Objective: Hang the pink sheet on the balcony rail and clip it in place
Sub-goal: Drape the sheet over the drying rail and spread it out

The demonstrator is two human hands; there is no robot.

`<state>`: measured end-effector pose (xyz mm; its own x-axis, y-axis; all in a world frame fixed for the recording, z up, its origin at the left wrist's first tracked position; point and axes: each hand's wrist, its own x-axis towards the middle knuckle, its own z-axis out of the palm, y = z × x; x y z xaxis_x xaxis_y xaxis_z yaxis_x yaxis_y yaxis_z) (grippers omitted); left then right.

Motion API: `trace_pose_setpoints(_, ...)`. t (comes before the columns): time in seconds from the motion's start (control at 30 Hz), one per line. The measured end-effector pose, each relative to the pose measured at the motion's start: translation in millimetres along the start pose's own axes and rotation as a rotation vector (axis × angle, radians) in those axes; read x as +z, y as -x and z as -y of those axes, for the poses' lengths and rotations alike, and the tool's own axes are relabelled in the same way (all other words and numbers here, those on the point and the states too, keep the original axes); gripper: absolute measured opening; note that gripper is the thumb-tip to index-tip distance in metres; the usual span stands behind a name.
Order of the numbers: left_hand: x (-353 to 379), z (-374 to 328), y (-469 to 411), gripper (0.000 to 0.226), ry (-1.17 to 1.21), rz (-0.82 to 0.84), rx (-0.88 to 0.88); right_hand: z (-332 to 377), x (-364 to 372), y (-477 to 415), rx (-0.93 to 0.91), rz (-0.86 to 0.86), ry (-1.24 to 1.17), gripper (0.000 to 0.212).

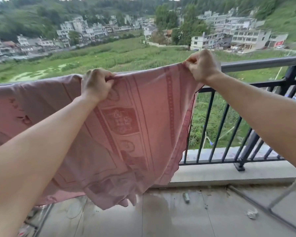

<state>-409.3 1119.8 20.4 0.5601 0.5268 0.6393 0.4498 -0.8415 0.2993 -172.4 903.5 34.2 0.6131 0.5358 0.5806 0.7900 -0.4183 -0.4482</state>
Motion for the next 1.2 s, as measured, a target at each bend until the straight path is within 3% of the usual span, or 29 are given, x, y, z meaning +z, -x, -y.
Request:
trace_pose_setpoints(0.13, -14, -35, -6, 0.018, 0.120, -0.019, 0.114, -1, -37, -14, 0.049, -0.334, -0.123, 0.027)
trace_pose_setpoints(0.3, -21, -118, 15, 0.026, 0.422, 0.002, 0.313, -4, -105, -17, 0.077, -0.662, -0.135, 0.019)
trace_pose_setpoints(0.4, -9, -132, 22, 0.023, 0.399, 0.141, 0.339, -33, -112, -5, 0.245, -0.531, 0.023, 0.034)
trace_pose_setpoints(0.5, 3, -115, 18, 0.022, 0.327, 0.142, 0.247, -71, -99, 12, 0.326, -0.163, 0.253, 0.032)
trace_pose_setpoints(0.67, 6, -50, 3, 0.040, 0.005, 0.087, 0.007, -43, -60, 19, 0.077, 0.042, 0.226, 0.056)
trace_pose_setpoints(0.73, 5, -28, 2, 0.043, -0.070, 0.097, -0.039, -17, -40, 19, -0.015, 0.105, 0.196, 0.052)
trace_pose_setpoints(0.9, 1, -9, 4, 0.041, -0.104, 0.099, 0.040, -16, -8, 5, -0.009, -0.136, 0.077, 0.028)
trace_pose_setpoints(1.07, 10, -29, -7, 0.024, 0.030, 0.024, 0.141, -33, -33, -4, 0.070, -0.223, 0.148, 0.033)
trace_pose_setpoints(1.2, 26, -93, -14, 0.018, 0.189, 0.046, 0.297, -81, -91, -11, 0.325, -0.426, 0.081, 0.043)
